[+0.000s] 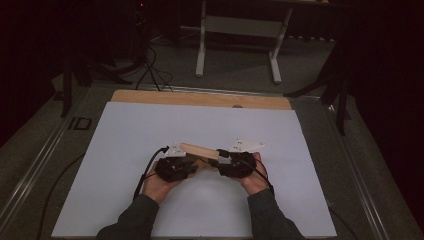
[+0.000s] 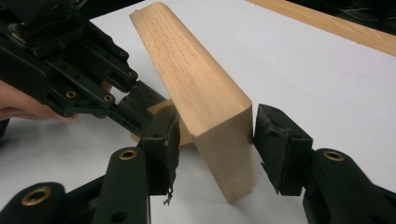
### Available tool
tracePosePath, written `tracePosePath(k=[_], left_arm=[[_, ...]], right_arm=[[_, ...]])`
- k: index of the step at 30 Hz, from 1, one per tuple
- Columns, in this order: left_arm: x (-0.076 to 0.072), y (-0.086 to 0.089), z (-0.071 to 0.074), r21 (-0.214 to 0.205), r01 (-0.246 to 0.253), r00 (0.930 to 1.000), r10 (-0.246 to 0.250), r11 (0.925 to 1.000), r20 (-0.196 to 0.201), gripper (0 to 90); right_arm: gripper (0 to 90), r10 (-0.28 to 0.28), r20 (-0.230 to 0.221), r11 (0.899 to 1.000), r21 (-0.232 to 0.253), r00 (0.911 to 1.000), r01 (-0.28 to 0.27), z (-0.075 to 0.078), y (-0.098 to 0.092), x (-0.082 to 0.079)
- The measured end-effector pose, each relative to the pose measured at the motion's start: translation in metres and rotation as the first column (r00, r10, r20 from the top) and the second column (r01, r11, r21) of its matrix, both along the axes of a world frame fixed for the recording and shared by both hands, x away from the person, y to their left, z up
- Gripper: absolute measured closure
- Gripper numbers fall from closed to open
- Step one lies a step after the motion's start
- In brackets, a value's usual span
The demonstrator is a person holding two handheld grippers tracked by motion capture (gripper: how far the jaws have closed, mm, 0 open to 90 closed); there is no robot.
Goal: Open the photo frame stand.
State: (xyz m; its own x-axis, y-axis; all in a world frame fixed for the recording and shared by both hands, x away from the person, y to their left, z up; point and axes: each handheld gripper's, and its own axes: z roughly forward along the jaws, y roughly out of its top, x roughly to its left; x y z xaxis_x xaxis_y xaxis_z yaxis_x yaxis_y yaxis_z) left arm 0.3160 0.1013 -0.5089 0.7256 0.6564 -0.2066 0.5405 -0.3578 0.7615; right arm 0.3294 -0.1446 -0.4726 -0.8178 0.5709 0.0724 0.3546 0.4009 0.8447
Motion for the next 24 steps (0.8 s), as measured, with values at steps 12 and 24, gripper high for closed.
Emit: tracePosePath(k=[12,24], left_arm=[[-0.01,0.009,-0.004,-0.035,-0.003,0.9995,0.002,0.9994,-0.03,69.5],[-0.017,0.014,-0.005,-0.037,0.001,0.9992,-0.002,0.9993,-0.04,67.7]], right_arm=[[47.9,0.026,0.009,1.0,0.003,0.9996,-0.026,-0.003,0.003,-0.013],[44.3,0.038,0.013,0.999,-0.006,0.9992,-0.037,-0.007,0.005,-0.021]])
